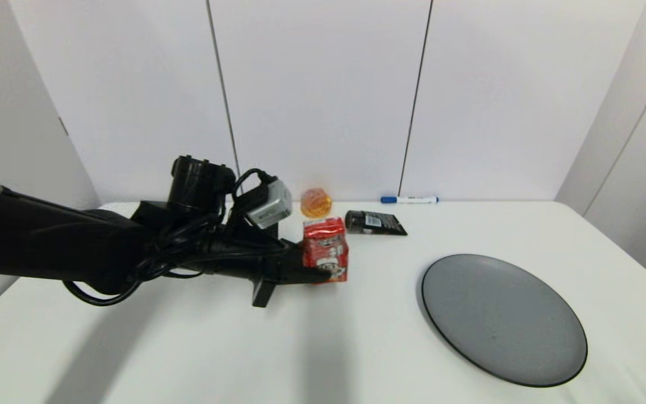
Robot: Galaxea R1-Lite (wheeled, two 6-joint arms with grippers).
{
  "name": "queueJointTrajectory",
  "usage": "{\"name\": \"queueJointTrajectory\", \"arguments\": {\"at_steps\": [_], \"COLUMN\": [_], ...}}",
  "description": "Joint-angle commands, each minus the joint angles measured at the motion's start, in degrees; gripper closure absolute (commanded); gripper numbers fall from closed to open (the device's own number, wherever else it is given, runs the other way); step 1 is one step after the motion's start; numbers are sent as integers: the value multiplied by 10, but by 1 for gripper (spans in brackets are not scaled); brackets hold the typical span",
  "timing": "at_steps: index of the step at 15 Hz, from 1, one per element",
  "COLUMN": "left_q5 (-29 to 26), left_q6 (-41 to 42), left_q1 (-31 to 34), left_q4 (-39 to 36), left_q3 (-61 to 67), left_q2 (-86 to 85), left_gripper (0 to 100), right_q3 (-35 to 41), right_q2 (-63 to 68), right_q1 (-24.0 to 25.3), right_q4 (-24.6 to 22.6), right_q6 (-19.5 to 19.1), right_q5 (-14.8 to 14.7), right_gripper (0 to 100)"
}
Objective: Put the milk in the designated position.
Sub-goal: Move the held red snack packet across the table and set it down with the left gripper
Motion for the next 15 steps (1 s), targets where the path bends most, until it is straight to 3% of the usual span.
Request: {"name": "queueJointTrajectory", "arguments": {"at_steps": [1,9,15], "left_q5": [36,100,100], "left_q6": [-22,-99,-102], "left_q1": [-72,-122,-121], "left_q4": [-9,-177,-190], "left_q3": [-74,-101,-93], "left_q2": [83,210,236], "left_gripper": [100,100,100], "right_q3": [0,0,0], "right_q2": [1,0,1], "right_q1": [0,0,0], "right_q4": [0,0,0], "right_q6": [0,0,0], "right_q5": [0,0,0], "right_gripper": [0,0,0]}}
